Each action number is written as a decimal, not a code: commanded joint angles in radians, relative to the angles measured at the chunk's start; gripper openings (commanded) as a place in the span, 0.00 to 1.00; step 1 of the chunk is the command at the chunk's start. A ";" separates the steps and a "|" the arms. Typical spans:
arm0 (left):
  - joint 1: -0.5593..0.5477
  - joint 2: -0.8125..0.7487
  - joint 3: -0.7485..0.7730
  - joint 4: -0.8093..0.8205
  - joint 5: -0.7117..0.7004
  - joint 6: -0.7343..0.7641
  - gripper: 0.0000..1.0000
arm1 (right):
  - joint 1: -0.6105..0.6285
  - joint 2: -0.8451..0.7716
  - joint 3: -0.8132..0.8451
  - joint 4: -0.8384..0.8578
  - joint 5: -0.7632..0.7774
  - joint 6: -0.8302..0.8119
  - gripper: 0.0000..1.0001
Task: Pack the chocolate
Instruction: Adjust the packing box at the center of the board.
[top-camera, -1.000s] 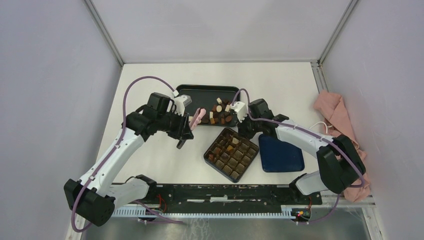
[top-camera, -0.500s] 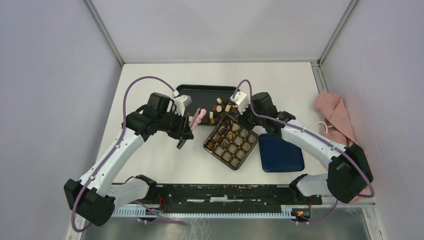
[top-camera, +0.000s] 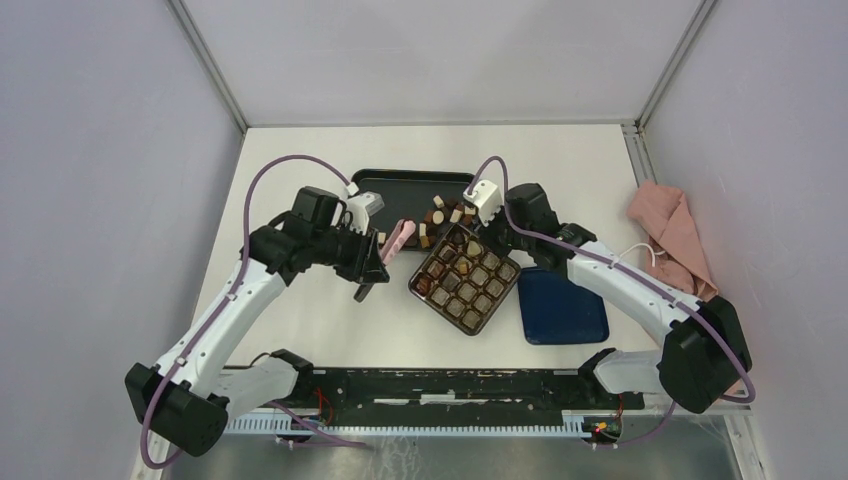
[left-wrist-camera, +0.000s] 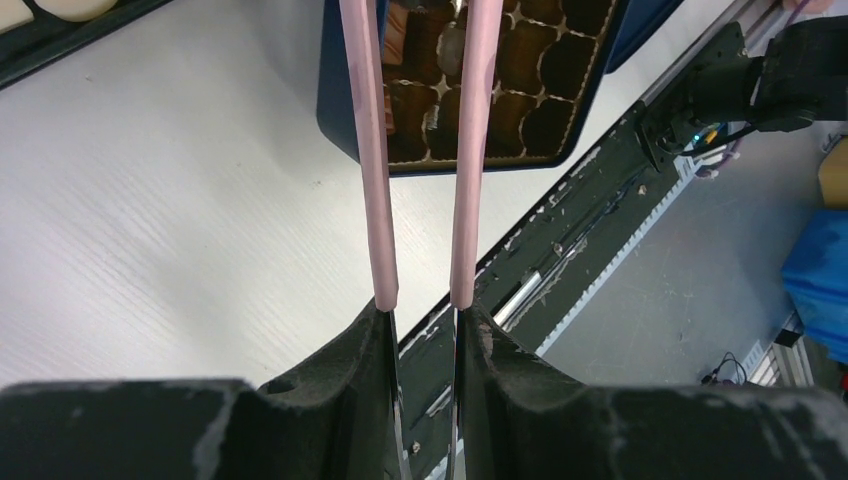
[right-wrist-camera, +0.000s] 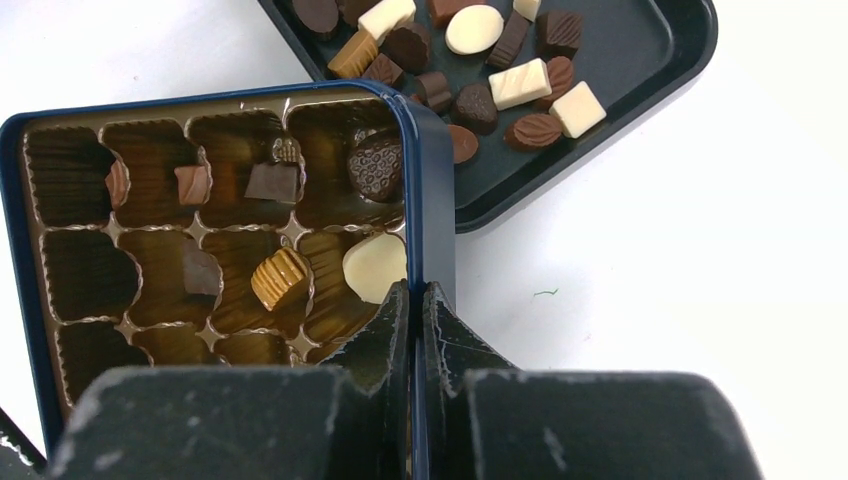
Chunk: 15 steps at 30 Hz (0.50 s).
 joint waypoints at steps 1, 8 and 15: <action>-0.002 -0.042 0.014 -0.012 0.071 0.005 0.02 | 0.002 -0.050 -0.009 0.074 -0.007 0.044 0.00; -0.014 -0.079 -0.027 -0.026 0.150 -0.012 0.02 | -0.060 -0.024 -0.131 0.187 -0.185 0.227 0.00; -0.031 -0.075 -0.077 -0.074 0.165 -0.048 0.02 | -0.109 0.012 -0.206 0.265 -0.201 0.416 0.00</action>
